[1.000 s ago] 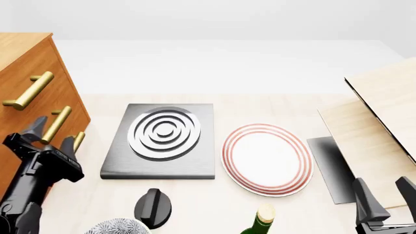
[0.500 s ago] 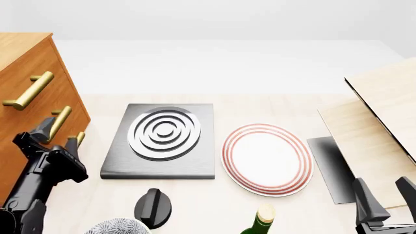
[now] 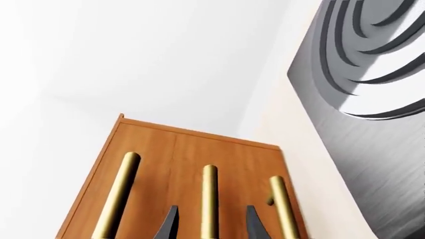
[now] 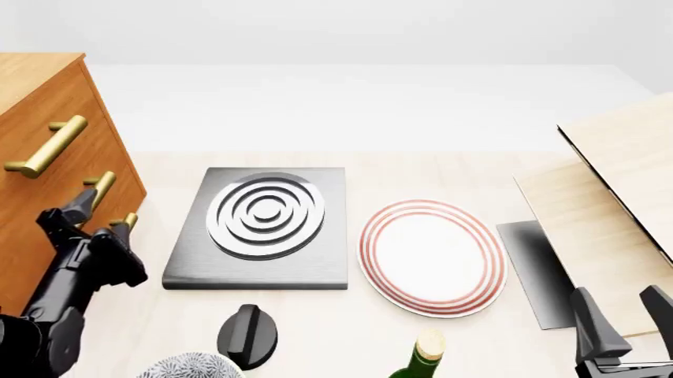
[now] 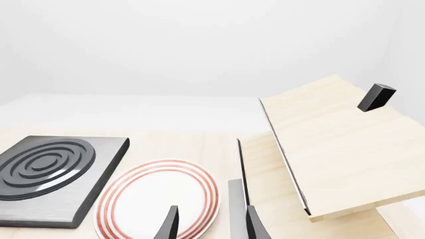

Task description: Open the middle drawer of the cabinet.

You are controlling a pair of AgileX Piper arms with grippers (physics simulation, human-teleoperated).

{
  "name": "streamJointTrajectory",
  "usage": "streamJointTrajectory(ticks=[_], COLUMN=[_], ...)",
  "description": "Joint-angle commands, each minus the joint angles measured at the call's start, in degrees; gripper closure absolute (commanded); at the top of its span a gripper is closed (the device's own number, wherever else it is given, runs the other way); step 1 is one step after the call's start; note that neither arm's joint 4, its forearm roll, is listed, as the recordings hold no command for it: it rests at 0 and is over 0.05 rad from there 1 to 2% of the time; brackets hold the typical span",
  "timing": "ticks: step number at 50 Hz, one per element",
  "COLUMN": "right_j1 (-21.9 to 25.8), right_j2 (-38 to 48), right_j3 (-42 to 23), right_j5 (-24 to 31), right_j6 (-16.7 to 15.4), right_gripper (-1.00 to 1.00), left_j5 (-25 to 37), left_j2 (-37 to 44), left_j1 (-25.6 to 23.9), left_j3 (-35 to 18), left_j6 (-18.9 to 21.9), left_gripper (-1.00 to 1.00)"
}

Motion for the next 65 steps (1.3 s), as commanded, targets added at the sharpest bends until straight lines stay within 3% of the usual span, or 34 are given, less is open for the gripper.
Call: streamJointTrajectory(ticks=[1,65], right_j1=[-0.36,-0.35], right_j2=[-0.36,-0.45], right_j3=[-0.03,-0.02], right_j5=[-0.07,0.02], right_j6=[0.21,0.16], right_gripper=[-1.0,-1.0], left_j5=[-0.26,-0.26], left_j2=[3.26,4.84], left_j1=[-0.22,7.35], left_j3=[-2.1,-2.63], left_j6=[-0.27,-0.4], left_gripper=[-1.0,-1.0])
